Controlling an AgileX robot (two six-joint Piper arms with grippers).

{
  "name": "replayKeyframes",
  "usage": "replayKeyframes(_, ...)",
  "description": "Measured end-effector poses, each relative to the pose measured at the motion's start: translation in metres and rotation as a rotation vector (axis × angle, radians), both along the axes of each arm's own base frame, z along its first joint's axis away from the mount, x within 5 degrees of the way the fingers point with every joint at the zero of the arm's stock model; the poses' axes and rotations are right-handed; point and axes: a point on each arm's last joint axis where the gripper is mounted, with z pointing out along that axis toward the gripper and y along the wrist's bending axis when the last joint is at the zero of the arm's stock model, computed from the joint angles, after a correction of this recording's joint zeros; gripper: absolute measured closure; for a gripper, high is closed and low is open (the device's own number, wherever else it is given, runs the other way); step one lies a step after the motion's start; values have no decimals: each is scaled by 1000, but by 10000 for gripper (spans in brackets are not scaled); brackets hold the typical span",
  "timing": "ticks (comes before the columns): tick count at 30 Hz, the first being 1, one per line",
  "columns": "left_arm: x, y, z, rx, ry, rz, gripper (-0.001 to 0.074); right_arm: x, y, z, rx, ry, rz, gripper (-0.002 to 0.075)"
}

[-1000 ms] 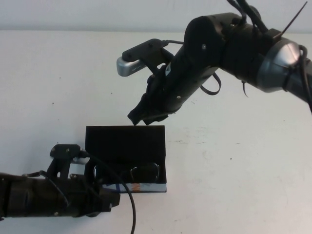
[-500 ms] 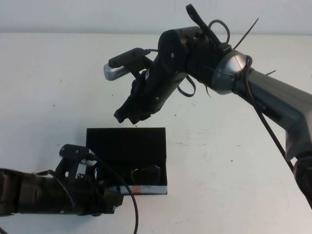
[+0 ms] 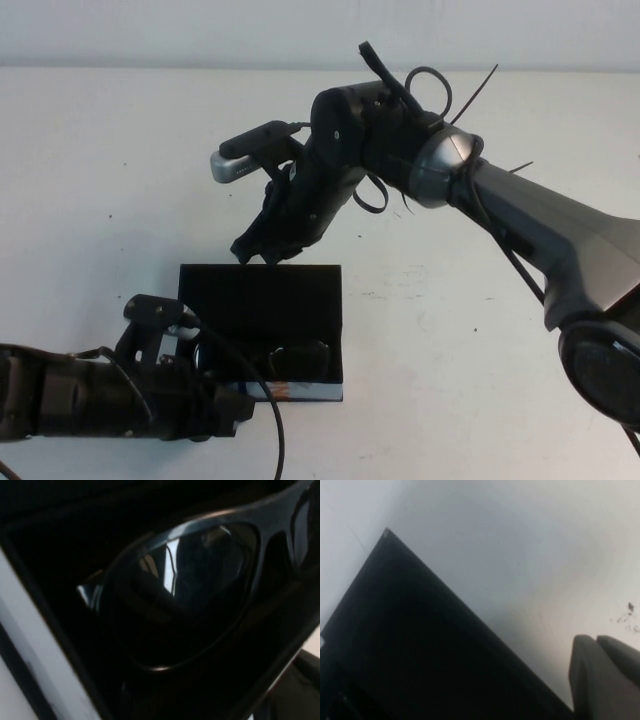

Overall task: Return glasses to glasses case
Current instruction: Close the glasses case

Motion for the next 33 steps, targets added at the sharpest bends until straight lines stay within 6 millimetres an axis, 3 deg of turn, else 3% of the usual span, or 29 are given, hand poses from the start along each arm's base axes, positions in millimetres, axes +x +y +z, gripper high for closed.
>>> replayKeyframes(10,-1,-1,0,-4,-1,-18,735,-4,-8,3,-30,73,22,739)
replayKeyframes(16,-1,-1,0,-2,-2,-23,736,-12,-7,18,19,111,45,739)
replayKeyframes(25,-1,-1,0,1,-13,-27,736,-53,18,14,14,222,124,740)
replayKeyframes(33,0,4,6,52,-62,-9,736,-79,17,2,-41,295,140,740)
